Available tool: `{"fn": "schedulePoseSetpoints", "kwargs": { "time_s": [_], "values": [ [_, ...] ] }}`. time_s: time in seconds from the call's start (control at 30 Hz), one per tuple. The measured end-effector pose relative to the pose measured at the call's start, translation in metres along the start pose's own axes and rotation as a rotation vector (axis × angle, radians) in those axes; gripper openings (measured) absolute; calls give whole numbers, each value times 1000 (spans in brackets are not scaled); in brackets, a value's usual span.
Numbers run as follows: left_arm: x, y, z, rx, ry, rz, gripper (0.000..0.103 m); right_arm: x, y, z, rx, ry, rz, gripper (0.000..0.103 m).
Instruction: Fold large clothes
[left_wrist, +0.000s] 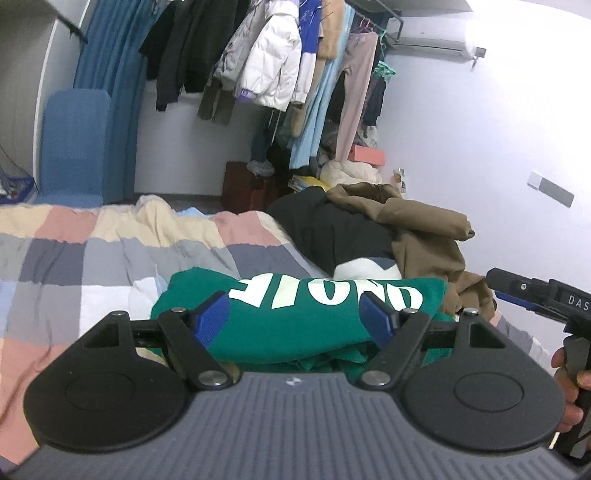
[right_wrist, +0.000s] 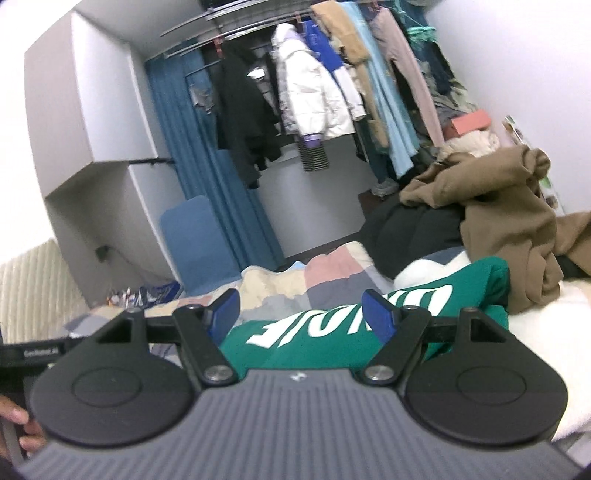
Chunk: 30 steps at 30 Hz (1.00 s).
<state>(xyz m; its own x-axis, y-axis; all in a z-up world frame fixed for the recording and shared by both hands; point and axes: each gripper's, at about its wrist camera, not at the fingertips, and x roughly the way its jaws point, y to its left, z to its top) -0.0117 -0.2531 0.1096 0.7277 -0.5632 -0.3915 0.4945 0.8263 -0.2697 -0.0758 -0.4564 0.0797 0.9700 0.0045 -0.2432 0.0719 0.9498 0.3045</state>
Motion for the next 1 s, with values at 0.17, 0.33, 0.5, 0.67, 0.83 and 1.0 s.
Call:
{"fn": "schedulePoseSetpoints", "kwargs": {
  "time_s": [0.17, 0.33, 0.5, 0.67, 0.83, 1.0],
  "values": [
    [-17, -2, -12, 4, 0, -31, 81, -13, 23, -13, -48, 17, 5, 76],
    [-26, -2, -30, 32, -5, 33, 81, -20, 36, -29, -84, 45, -7, 76],
    [-34, -2, -43, 40, -8, 45, 81, -26, 43, -47, -96, 67, -32, 75],
    [-38, -5, -52, 64, -11, 47, 81, -30, 48, -61, -105, 78, -68, 75],
    [-39, -9, -58, 72, -6, 45, 81, -33, 51, -70, -135, 83, -101, 75],
    [-43, -9, -60, 48, -4, 20, 81, -36, 50, -73, -127, 88, -101, 75]
  ]
}}
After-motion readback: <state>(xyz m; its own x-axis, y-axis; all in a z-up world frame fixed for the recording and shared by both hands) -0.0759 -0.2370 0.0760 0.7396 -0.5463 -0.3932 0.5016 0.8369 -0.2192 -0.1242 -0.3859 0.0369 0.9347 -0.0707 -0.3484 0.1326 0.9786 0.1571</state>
